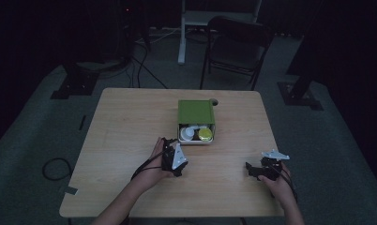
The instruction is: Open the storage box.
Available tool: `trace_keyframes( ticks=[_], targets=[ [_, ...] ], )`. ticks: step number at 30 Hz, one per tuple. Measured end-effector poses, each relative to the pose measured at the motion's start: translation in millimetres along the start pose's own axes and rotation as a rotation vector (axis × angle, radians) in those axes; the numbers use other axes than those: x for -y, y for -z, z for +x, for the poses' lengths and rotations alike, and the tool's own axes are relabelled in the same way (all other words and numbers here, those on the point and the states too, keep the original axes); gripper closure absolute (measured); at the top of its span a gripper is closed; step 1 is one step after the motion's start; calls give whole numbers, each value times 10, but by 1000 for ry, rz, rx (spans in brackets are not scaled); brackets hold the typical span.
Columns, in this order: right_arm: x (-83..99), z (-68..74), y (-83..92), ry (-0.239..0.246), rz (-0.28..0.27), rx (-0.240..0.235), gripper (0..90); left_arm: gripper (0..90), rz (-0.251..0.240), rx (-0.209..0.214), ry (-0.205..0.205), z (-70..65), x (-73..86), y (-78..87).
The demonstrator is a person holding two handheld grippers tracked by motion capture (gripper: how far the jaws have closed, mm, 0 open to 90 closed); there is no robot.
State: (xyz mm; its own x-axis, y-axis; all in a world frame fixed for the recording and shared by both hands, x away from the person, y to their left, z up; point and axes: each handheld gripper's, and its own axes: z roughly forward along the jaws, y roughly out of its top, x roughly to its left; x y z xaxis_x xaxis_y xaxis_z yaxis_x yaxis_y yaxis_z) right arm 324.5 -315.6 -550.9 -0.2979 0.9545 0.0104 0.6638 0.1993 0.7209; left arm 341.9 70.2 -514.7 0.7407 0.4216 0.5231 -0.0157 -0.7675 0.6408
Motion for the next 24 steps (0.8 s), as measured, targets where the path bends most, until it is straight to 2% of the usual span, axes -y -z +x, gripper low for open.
trace_keyframes(
  ticks=[2, 5, 9, 10, 11, 12, 15, 16, 18, 19, 20, 21, 24],
  targets=[
    [0, 0, 0, 0, 0, 0, 105, 58, -6, -8, -14, -5, -20, -20],
    [0, 0, 0, 0, 0, 0, 105, 59, -14, -21, -65, -17, -52, -52],
    [0, 0, 0, -1, 0, 0, 105, 67, -23, -22, -92, -33, -77, -90],
    [0, 0, 0, 0, 0, 0, 105, 67, -22, -21, -112, -43, -89, -114],
    [0, 0, 0, 0, 0, 0, 105, 82, -22, -21, -112, -43, -89, -114],
    [0, 0, 0, -1, 0, 0, 105, 135, -24, -26, -125, -55, -101, -137],
    [0, 0, 0, 0, 0, 0, 105, 147, -27, -30, -146, -58, -116, -162],
    [0, 0, 0, 0, 0, 0, 105, 153, -26, -50, -179, -52, -133, -182],
    [0, 0, 0, 0, 0, 0, 105, 171, -29, -63, -191, -47, -144, -192],
    [0, 0, 0, 0, 0, 0, 106, 192, -33, -89, -223, -40, -168, -208],
    [0, 0, 0, 0, 0, 0, 105, 199, -33, -89, -223, -40, -168, -208],
    [0, 0, 0, 0, 0, 0, 105, 213, -32, -108, -251, -37, -193, -225],
    [0, 0, 0, 0, 0, 0, 106, 220, -36, -108, -258, -48, -212, -245]
  ],
)
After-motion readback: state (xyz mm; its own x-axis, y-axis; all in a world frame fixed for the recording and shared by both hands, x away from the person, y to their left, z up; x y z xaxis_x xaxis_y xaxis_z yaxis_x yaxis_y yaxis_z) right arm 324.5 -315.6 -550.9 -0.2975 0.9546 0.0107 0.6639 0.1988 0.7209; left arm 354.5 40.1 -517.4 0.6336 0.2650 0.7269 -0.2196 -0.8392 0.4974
